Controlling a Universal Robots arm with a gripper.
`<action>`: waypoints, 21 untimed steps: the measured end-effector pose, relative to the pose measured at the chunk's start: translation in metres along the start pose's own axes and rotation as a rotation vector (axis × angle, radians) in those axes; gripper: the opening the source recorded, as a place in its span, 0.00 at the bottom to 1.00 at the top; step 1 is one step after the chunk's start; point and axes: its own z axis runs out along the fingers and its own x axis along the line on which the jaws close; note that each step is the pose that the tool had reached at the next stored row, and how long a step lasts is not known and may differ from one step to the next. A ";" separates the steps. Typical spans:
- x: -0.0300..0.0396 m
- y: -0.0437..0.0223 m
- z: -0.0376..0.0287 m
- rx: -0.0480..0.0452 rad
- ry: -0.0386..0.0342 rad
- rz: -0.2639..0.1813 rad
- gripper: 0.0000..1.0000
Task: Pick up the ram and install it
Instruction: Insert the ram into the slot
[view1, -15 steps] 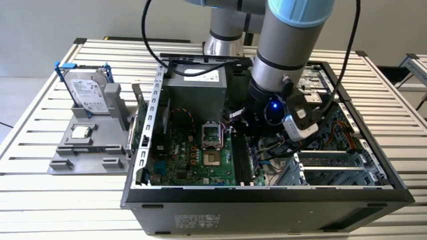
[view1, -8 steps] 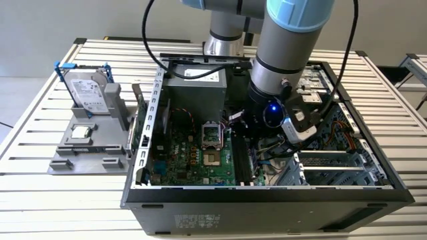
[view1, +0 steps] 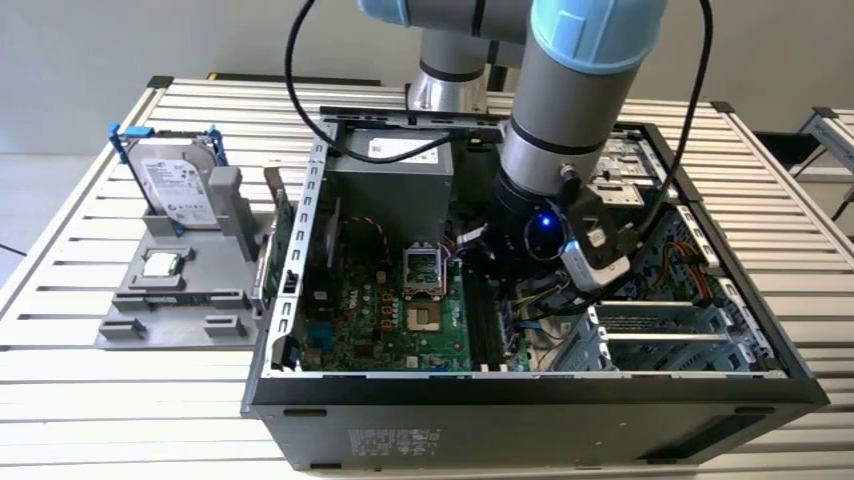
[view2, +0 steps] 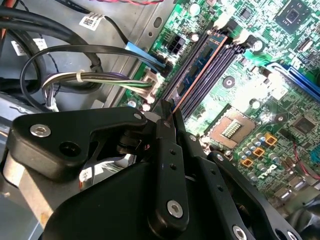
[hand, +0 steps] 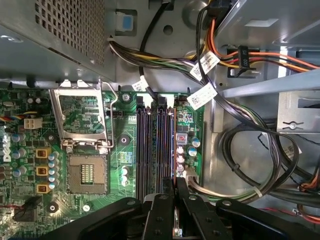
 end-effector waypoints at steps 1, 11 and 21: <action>0.0000 0.0000 0.0009 0.0001 0.0000 0.000 0.00; 0.0001 0.0002 0.0069 0.0000 0.0000 0.000 0.00; 0.0002 -0.0006 0.0085 0.0001 0.0000 0.000 0.00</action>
